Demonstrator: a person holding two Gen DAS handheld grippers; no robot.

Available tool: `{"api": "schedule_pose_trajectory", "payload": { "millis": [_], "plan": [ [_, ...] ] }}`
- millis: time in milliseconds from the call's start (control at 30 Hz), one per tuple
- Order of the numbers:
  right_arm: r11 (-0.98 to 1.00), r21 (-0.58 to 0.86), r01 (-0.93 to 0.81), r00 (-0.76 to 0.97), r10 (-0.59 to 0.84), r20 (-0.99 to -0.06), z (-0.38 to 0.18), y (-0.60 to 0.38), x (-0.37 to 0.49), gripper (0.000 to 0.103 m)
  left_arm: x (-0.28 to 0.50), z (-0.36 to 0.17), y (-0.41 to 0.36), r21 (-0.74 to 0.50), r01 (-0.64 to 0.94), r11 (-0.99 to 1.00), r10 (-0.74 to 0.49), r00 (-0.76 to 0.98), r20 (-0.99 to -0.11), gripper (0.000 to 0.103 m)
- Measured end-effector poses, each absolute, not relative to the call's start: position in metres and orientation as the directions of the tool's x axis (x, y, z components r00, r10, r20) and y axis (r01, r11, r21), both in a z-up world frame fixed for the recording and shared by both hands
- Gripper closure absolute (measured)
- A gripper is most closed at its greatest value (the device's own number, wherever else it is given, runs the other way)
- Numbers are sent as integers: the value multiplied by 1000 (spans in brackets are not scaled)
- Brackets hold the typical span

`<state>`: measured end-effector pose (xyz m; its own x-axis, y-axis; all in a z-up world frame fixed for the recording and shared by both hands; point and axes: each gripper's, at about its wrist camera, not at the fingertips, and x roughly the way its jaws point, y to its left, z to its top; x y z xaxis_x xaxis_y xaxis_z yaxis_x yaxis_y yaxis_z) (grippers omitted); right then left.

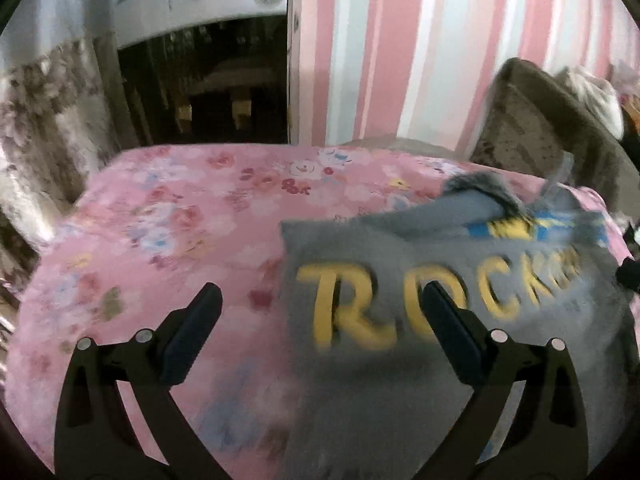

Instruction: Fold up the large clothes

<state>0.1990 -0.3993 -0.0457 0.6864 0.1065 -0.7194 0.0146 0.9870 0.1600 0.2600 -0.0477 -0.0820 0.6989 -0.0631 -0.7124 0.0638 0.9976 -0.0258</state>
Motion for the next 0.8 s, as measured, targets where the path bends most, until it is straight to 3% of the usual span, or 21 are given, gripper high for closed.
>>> {"api": "schedule_pose_trajectory", "payload": {
  "millis": [233,433,800],
  "plan": [
    [986,147,79,721,45,-691,-29,-436,86,11,145,-55,-18,-27,82,996,-80,756,-649,3],
    [987,127,95,731,17,-683,-32,-443,8,11,41,-49,6,3,-4,1000,5,833,-553,3],
    [981,143,129,731,4,-683,-32,-437,-91,11,-61,-58,19,25,-38,999,45,802,-596,3]
  ]
}}
